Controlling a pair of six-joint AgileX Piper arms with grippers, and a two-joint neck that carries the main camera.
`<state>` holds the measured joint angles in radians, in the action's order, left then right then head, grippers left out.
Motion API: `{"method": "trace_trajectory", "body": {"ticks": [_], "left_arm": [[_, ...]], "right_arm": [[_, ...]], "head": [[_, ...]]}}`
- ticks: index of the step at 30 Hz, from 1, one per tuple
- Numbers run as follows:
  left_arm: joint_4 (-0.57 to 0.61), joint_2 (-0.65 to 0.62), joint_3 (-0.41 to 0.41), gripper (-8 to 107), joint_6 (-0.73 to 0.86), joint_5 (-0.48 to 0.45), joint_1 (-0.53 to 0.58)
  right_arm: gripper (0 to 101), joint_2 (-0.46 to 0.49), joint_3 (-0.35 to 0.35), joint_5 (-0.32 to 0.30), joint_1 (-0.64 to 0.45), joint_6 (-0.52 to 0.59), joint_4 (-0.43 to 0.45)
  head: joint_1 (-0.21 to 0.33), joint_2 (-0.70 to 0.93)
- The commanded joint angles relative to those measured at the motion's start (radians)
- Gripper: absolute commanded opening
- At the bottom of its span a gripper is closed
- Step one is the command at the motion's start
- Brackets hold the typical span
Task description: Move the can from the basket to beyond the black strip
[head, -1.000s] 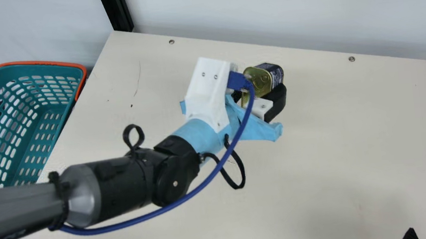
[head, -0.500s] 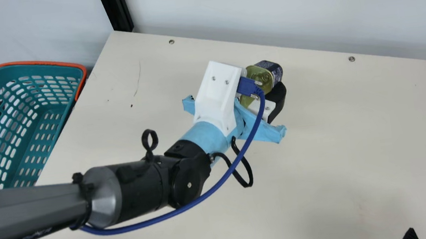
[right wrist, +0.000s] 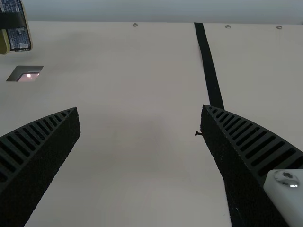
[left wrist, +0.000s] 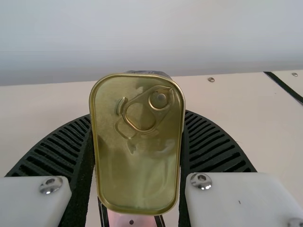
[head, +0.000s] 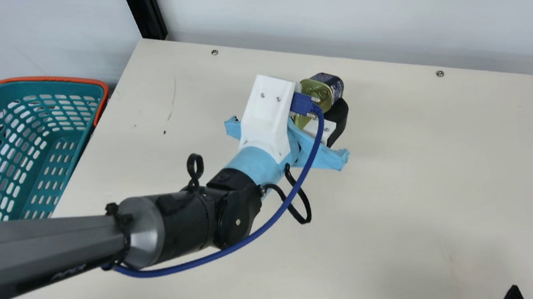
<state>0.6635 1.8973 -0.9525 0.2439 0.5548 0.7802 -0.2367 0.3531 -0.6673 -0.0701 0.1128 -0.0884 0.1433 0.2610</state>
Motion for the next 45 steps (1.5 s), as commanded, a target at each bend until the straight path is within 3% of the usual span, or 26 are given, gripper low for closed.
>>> {"method": "trace_trajectory", "body": {"ticks": [1, 9, 24, 33, 45], "left_arm": [[-0.013, 0.002, 0.001, 10, -0.011, 0.001, -0.002], [-0.072, -0.066, 0.034, 10, -0.064, -0.069, 0.005], [-0.144, -0.342, 0.164, 10, -0.116, -0.278, 0.011], [-0.147, -0.342, 0.165, 10, -0.117, -0.279, 0.011], [-0.147, -0.342, 0.165, 10, -0.117, -0.277, 0.011]], "right_arm": [[101, 0.000, 0.000, 0.000, 0.000, 0.000, 0.000], [101, 0.000, 0.000, 0.000, 0.000, 0.000, 0.000], [101, 0.000, 0.000, 0.000, 0.000, 0.000, 0.000], [101, 0.000, 0.000, 0.000, 0.000, 0.000, 0.000], [101, 0.000, 0.000, 0.000, 0.000, 0.000, 0.000]], "head": [[-0.011, -0.006], [-0.011, -0.006], [-0.011, -0.006], [-0.013, -0.017], [-0.020, -0.173]]}}
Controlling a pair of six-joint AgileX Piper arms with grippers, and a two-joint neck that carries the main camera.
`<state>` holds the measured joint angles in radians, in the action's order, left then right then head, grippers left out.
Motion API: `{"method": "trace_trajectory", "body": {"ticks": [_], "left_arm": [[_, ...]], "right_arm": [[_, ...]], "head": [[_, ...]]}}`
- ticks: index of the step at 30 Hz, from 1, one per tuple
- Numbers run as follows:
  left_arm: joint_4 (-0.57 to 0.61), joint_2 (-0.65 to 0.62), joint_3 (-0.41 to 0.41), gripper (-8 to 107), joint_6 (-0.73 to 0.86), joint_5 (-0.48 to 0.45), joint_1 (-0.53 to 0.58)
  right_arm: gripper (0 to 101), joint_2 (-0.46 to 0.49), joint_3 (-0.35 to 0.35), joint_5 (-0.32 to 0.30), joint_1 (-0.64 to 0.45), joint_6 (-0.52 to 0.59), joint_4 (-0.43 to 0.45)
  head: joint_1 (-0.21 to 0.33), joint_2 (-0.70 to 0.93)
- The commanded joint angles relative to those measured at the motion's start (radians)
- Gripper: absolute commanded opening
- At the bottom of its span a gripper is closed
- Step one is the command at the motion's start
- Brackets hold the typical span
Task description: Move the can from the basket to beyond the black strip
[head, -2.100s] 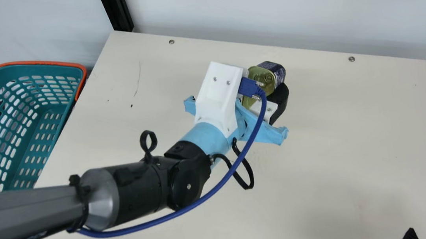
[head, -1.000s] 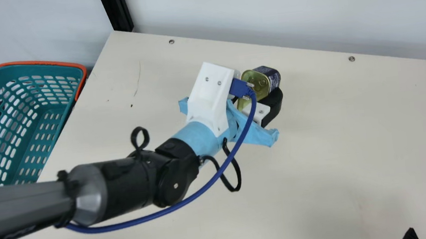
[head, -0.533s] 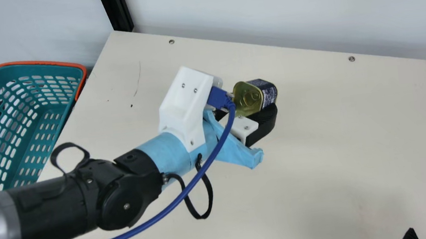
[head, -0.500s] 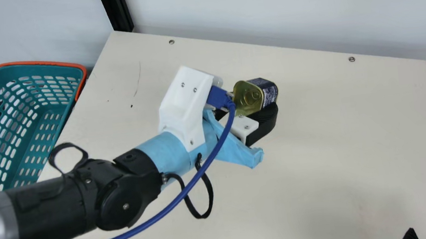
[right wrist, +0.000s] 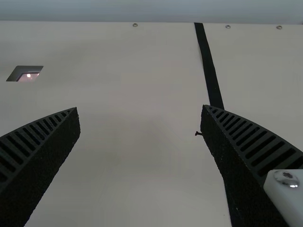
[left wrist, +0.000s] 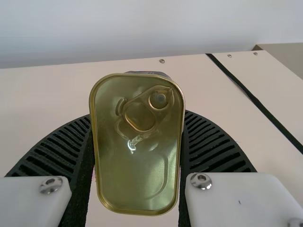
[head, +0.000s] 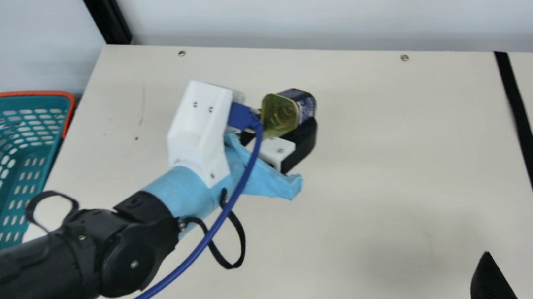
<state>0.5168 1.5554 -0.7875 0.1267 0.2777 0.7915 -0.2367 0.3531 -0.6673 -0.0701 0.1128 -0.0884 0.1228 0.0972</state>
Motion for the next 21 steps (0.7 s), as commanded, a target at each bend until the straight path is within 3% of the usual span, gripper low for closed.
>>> {"method": "trace_trajectory", "body": {"ticks": [1, 12, 21], "left_arm": [[0.000, 0.000, 0.000, 10, 0.000, 0.000, 0.000], [0.000, 0.000, 0.000, 10, 0.000, 0.000, 0.000], [-0.016, -0.001, 0.001, 10, -0.017, 0.000, 0.004]], "right_arm": [[101, 0.000, 0.000, 0.000, 0.000, 0.000, 0.000], [101, -0.021, 0.013, 0.017, 0.024, -0.006, -0.033], [101, -0.149, 0.069, 0.153, 0.174, -0.082, -0.038]], "head": [[0.001, -0.009], [0.001, -0.009], [0.001, -0.009]]}}
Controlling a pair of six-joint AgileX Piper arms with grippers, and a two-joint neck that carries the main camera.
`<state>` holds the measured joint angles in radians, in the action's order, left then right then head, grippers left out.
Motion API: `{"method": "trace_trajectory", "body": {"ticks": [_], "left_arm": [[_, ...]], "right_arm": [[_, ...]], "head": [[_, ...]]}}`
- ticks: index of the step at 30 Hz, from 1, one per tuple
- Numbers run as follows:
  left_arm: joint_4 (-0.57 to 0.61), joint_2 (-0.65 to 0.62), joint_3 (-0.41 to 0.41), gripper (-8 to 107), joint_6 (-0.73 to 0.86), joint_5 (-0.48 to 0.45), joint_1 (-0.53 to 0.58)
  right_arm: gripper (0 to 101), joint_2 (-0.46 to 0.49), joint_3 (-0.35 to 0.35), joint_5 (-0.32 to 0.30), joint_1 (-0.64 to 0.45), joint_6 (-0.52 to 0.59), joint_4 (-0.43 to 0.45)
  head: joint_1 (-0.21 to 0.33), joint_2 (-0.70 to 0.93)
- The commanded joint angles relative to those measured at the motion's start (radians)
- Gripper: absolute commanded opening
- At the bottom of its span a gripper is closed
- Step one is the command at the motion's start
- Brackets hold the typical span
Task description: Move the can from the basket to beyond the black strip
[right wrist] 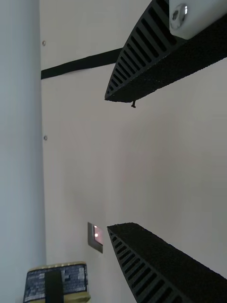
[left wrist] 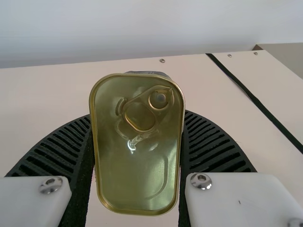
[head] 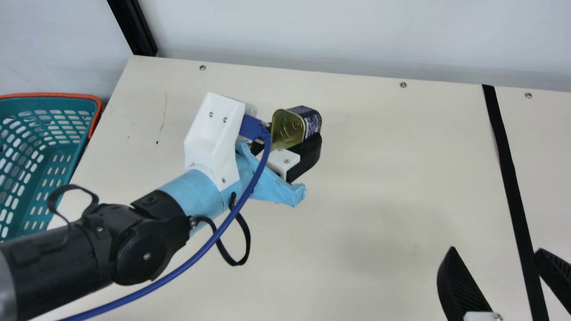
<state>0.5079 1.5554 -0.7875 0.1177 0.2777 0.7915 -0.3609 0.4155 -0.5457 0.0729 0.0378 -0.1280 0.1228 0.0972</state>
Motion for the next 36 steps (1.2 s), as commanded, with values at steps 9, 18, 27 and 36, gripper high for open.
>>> {"method": "trace_trajectory", "body": {"ticks": [9, 18, 27, 36], "left_arm": [[-0.160, -0.113, 0.039, 10, -0.151, -0.068, 0.042], [-0.322, -0.287, 0.121, 10, -0.290, -0.175, 0.056], [-0.334, -0.303, 0.131, 10, -0.298, -0.185, 0.056], [-0.334, -0.303, 0.131, 10, -0.298, -0.183, 0.056]], "right_arm": [[101, -0.104, 0.042, 0.112, 0.122, -0.038, -0.009], [101, -0.108, 0.043, 0.124, 0.131, -0.038, -0.010], [101, -0.115, 0.046, 0.131, 0.146, -0.030, -0.020], [101, -0.185, 0.098, 0.179, 0.267, 0.001, -0.099]], "head": [[0.001, -0.009], [0.001, -0.009], [0.001, -0.009], [0.001, -0.009]]}}
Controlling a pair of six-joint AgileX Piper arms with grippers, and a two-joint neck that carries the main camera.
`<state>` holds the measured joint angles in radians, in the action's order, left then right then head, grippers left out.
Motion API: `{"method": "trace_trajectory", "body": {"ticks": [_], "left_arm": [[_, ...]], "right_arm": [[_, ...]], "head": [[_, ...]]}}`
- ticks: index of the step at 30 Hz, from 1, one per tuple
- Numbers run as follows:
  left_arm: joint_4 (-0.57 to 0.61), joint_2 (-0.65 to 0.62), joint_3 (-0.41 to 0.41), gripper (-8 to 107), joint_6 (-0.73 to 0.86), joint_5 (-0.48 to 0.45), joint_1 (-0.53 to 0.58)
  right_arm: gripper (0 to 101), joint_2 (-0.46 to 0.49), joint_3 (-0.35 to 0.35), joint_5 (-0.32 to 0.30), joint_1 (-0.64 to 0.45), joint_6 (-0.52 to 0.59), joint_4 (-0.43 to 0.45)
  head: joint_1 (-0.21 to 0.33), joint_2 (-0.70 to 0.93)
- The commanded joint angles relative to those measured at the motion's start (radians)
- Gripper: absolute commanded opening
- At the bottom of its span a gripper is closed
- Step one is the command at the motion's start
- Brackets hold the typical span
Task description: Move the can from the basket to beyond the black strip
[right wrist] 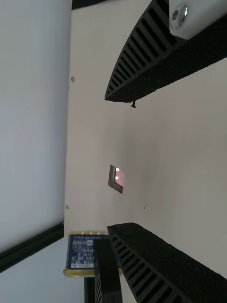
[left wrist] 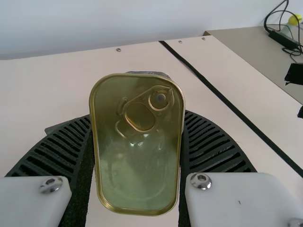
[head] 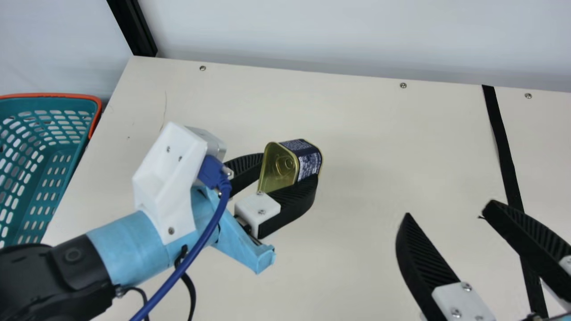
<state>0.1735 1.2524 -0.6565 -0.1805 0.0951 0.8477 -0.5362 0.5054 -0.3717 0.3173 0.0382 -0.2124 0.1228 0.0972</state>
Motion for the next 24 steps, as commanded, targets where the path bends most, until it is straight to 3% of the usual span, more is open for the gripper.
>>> {"method": "trace_trajectory", "body": {"ticks": [1, 17, 24], "left_arm": [[0.000, 0.000, 0.000, 10, 0.000, 0.000, 0.000], [0.000, 0.000, 0.000, 10, 0.000, 0.000, 0.000], [0.000, 0.000, 0.000, 10, 0.000, 0.000, 0.000]], "right_arm": [[101, -0.020, 0.017, 0.010, 0.036, 0.004, -0.027], [101, -0.200, 0.161, 0.080, 0.143, 0.075, -0.206], [101, -0.245, 0.183, 0.103, 0.140, 0.122, -0.208]], "head": [[0.001, -0.009], [0.001, -0.009], [0.001, -0.009]]}}
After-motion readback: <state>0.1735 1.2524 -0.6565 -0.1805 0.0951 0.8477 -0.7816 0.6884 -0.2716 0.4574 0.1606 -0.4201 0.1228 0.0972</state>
